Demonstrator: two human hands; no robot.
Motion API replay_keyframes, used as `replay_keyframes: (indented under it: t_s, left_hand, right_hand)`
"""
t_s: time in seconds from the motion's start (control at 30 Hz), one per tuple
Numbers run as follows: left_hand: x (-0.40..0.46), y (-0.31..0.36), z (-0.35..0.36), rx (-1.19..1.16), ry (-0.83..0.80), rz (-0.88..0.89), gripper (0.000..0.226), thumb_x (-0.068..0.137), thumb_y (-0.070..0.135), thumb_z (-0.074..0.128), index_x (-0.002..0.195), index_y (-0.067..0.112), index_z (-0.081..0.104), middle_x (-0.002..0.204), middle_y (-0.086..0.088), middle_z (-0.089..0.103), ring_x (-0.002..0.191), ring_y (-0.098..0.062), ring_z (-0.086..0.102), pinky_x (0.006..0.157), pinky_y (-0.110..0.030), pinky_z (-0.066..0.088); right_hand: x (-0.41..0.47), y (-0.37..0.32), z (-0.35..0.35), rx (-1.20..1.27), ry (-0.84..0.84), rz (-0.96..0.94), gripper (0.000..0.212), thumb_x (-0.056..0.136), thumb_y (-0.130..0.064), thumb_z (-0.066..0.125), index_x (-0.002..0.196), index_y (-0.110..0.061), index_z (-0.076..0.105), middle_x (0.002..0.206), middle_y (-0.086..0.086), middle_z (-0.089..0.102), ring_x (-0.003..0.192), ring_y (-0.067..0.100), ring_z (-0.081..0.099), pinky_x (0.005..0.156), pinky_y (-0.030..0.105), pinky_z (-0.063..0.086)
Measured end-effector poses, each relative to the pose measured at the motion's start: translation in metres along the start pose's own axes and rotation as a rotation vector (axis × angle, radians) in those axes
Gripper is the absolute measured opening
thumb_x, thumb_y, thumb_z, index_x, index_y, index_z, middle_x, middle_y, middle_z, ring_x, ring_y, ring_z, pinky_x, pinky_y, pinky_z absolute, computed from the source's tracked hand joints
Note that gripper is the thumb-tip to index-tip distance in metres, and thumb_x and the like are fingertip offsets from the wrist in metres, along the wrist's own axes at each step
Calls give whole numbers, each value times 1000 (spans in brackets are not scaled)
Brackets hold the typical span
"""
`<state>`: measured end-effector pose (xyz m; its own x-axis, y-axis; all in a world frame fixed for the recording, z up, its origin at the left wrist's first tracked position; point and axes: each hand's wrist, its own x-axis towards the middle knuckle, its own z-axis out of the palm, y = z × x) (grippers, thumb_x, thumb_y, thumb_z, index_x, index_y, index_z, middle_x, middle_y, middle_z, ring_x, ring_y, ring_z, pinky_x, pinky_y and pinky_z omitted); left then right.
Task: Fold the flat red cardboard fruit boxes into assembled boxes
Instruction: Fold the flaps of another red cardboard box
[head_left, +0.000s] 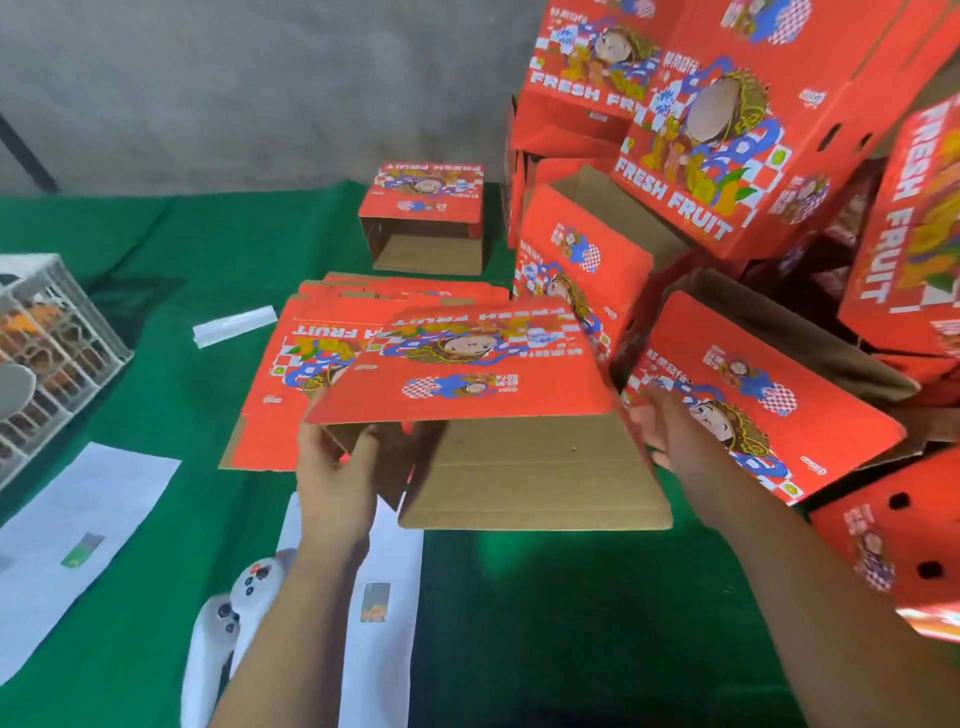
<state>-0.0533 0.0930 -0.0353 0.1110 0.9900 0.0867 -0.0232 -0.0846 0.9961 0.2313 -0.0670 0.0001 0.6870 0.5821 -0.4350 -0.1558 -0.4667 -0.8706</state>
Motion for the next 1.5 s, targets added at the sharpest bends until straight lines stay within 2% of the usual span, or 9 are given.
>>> replay_keyframes:
  t_s: [0.17, 0.27, 0.37, 0.5, 0.6, 0.83, 1.07, 1.27, 1.5]
  left_hand:
    - [10, -13, -24, -193, -740, -233, 86, 80, 2, 67, 155, 38, 43, 152, -5, 56, 134, -23, 54, 113, -44, 39]
    - [12, -18, -32, -254, -861, -548, 68, 76, 42, 67, 144, 35, 61, 152, 2, 57, 135, -16, 55, 123, -48, 27]
    - [3, -29, -8, -46, -676, -533, 54, 102, 63, 47, 149, 38, 52, 153, 2, 54, 125, 1, 60, 110, -30, 44]
    - [-3, -47, 21, 296, -320, -260, 57, 95, 37, 74, 143, 32, 44, 82, 11, 61, 67, 4, 62, 67, -21, 47]
    - [0, -61, 18, 442, -277, -182, 22, 91, 41, 76, 96, 27, 59, 68, 11, 62, 63, -5, 61, 65, -32, 44]
    - [-18, -88, -14, 214, 4, -174, 43, 94, 61, 43, 87, 26, 67, 81, 9, 69, 77, -12, 59, 75, -34, 48]
    - [-12, -86, -14, 31, 145, -335, 46, 91, 64, 46, 74, 29, 70, 81, 7, 74, 78, -11, 63, 81, -38, 51]
    - [-5, -79, -2, 14, 132, -296, 37, 89, 53, 50, 71, 22, 60, 77, -13, 62, 76, -24, 54, 75, -46, 44]
    - [-19, -87, 0, 10, 54, -174, 33, 93, 57, 45, 83, 32, 64, 85, 3, 65, 86, -19, 58, 76, -44, 48]
  right_hand:
    - [3, 26, -10, 144, -198, 120, 73, 76, -96, 40, 139, -58, 43, 142, -19, 59, 138, 23, 54, 125, 58, 19]
    - [-1, 30, -5, 101, -302, 138, 93, 57, -104, 53, 140, -65, 39, 143, -18, 58, 130, 17, 59, 120, 54, 31]
    - [0, 43, 14, -32, -252, 142, 105, 78, -86, 61, 161, -52, 6, 165, -3, 38, 141, 28, 50, 117, 54, 38]
    - [5, 61, 38, -127, -126, 146, 101, 87, -69, 66, 165, -34, 11, 157, -1, 46, 145, 26, 43, 121, 55, 33]
    - [8, 55, 38, -129, -200, 166, 87, 92, -71, 59, 162, -36, 21, 132, 0, 69, 136, 32, 52, 117, 51, 38]
    - [29, 42, 33, 24, 25, -35, 58, 95, -51, 68, 145, -55, 38, 162, -2, 41, 139, 20, 50, 113, 50, 44]
    - [60, 14, 36, -448, -41, -228, 97, 84, -80, 59, 160, -56, 2, 174, -9, -7, 161, 25, 3, 126, 55, 18]
    - [67, 4, 34, -446, -23, -388, 76, 85, -66, 67, 152, -44, 39, 156, -8, 27, 148, 19, 32, 120, 43, 33]
    - [47, -30, 22, -147, 26, -239, 47, 88, -57, 74, 111, -19, 61, 131, 17, 54, 110, 27, 63, 98, 48, 54]
